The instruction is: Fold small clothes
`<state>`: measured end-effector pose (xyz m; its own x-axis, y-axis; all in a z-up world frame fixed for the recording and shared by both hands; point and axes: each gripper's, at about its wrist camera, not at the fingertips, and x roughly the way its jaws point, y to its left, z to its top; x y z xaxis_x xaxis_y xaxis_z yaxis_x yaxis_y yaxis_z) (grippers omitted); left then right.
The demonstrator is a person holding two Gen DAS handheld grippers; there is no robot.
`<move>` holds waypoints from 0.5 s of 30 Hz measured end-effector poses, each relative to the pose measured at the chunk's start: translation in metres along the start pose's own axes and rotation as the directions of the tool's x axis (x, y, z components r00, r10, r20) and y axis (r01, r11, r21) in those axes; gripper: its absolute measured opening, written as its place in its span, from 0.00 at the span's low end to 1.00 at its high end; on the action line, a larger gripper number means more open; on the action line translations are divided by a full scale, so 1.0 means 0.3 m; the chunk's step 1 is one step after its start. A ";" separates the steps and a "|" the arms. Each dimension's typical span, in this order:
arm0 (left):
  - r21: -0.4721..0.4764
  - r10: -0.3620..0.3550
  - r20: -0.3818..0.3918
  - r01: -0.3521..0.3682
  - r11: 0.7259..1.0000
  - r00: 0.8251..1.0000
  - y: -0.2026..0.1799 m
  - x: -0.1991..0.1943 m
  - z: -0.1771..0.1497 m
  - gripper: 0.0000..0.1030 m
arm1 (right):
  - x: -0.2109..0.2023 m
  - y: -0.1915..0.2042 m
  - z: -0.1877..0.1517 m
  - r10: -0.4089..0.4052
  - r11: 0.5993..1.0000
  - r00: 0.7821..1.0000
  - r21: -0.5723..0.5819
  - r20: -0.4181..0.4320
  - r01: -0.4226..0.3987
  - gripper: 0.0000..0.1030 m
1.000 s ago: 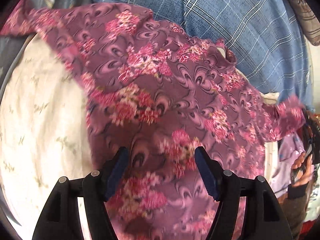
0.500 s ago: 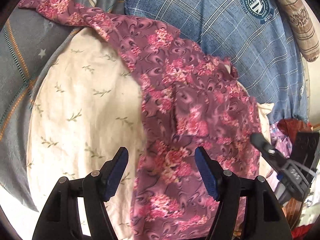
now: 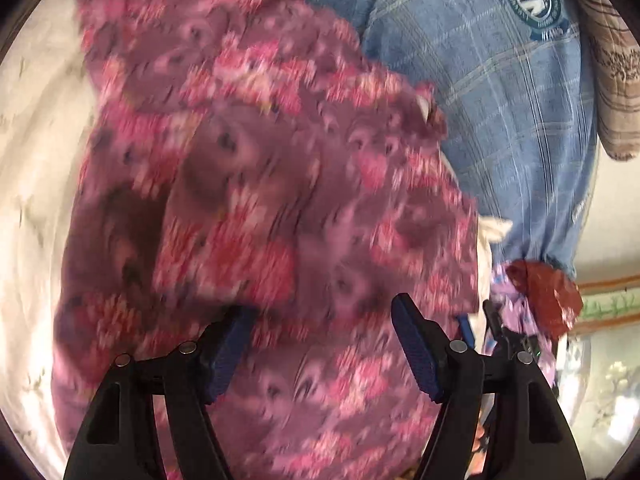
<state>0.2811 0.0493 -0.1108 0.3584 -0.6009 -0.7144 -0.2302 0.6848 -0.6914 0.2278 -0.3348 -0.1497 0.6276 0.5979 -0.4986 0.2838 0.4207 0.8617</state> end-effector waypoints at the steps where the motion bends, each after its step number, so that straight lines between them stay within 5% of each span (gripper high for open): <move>1: 0.008 0.018 0.026 -0.018 1.000 0.999 -0.022 0.005 0.031 0.52 | 0.023 -0.020 0.012 0.025 0.999 0.999 0.034 0.032 -0.026 0.37; 2: 0.019 0.037 0.039 -0.038 0.999 0.999 -0.048 0.014 0.062 0.40 | 0.036 -0.042 0.036 0.036 0.997 0.998 0.070 0.057 -0.040 0.37; 3: 0.030 0.046 0.041 -0.047 0.998 0.998 -0.075 0.025 0.094 0.13 | 0.062 -0.055 0.052 0.041 0.994 0.997 0.100 0.068 -0.048 0.33; 4: 0.039 0.039 0.045 -0.041 0.998 0.998 -0.103 0.023 0.125 0.12 | 0.065 -0.053 0.086 0.058 0.991 0.994 0.115 0.089 -0.068 0.11; 5: 0.048 0.034 0.066 -0.038 0.998 0.997 -0.128 0.010 0.137 0.12 | 0.036 -0.021 0.118 0.073 0.994 0.988 0.077 0.136 -0.084 0.04; 8: 0.142 0.033 0.141 -0.053 0.989 0.990 -0.200 -0.031 0.138 0.13 | -0.066 0.107 0.152 0.093 0.988 0.969 -0.141 0.230 -0.062 0.03; 10: 0.174 0.064 0.126 -0.086 0.981 0.990 -0.191 -0.007 0.094 0.13 | -0.073 0.123 0.132 -0.002 0.973 0.978 -0.225 0.207 0.050 0.03; 13: 0.158 0.127 0.034 -0.130 0.979 0.991 -0.094 0.072 0.026 0.13 | -0.033 0.026 0.095 -0.188 0.953 0.973 -0.216 0.133 0.213 0.04; 15: 0.115 0.094 -0.004 -0.093 0.989 0.996 -0.038 0.078 -0.003 0.15 | -0.028 -0.046 0.079 -0.208 0.962 0.975 -0.166 0.078 0.218 0.05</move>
<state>0.2912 0.0271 -0.1198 0.3314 -0.5355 -0.7767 -0.1565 0.7807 -0.6050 0.2358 -0.3618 -0.1550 0.6097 0.4424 -0.6577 0.2894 0.6483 0.7043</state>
